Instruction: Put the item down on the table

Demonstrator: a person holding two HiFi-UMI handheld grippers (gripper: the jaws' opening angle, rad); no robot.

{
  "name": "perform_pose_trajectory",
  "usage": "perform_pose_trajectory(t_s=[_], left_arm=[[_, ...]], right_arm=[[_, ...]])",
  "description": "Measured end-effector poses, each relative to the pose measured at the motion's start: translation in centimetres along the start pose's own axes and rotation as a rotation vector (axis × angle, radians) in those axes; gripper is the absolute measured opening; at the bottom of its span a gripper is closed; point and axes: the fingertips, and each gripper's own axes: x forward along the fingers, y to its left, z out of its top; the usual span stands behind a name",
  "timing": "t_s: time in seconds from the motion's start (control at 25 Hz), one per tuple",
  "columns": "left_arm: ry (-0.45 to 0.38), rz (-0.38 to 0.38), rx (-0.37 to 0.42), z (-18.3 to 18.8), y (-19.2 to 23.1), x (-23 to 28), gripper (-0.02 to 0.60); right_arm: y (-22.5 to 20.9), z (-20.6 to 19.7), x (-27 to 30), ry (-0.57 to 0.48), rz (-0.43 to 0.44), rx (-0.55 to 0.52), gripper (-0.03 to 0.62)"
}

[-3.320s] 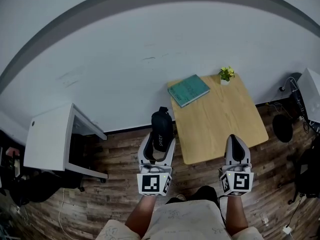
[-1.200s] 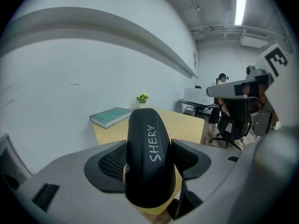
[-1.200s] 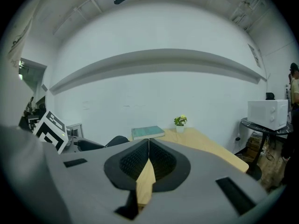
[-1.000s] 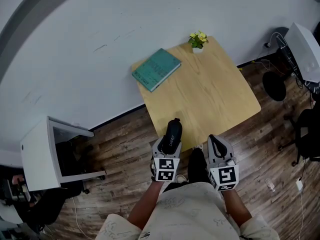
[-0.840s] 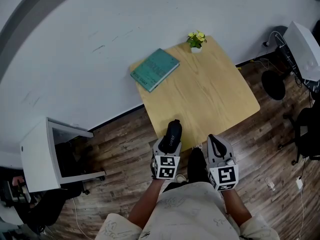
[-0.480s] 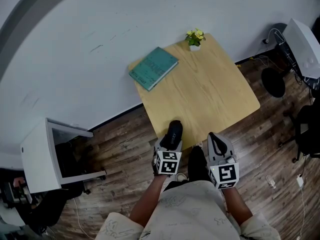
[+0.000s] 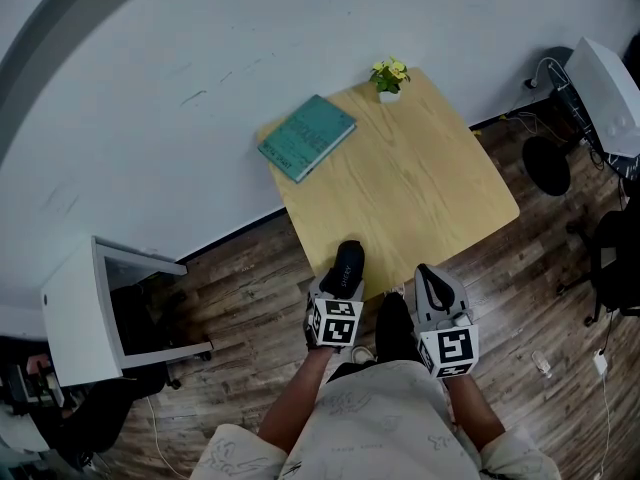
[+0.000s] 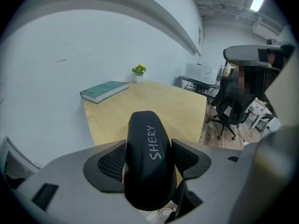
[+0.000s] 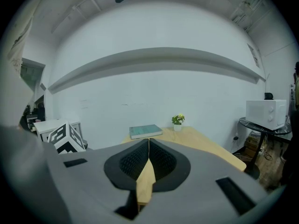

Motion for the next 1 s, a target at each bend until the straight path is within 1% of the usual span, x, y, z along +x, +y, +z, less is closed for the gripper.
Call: perform_pose_trajectory(t_s=[0.12, 0.2, 0.52, 0.8, 0.88, 1.0], left_arm=[[-0.017, -0.016, 0.038, 0.0, -0.6, 0.2, 0.308], [-0.024, -0.014, 0.050, 0.0, -0.9, 0.2, 0.323], [-0.078, 0.013, 0.050, 1.1, -0.5, -1.4, 0.333], [-0.161, 0.043, 0.022, 2.3, 0.5, -4.7, 0.333], [-0.187, 0.059, 0.000, 2.4, 1.1, -5.9, 0.333], [-0.244, 0.072, -0.056, 2.9, 1.9, -7.9, 0.333]], right_arm=[[0.0, 0.1, -0.1, -0.006, 0.000, -0.001, 0.017], [0.0, 0.2, -0.2, -0.008, 0.000, -0.002, 0.017], [0.3, 0.4, -0.9, -0.013, 0.005, -0.013, 0.017], [1.2, 0.7, -1.7, -0.024, 0.018, -0.030, 0.017], [1.7, 0.8, -2.0, -0.028, 0.021, -0.034, 0.017], [2.3, 1.1, -2.2, -0.038, 0.027, -0.048, 0.017]])
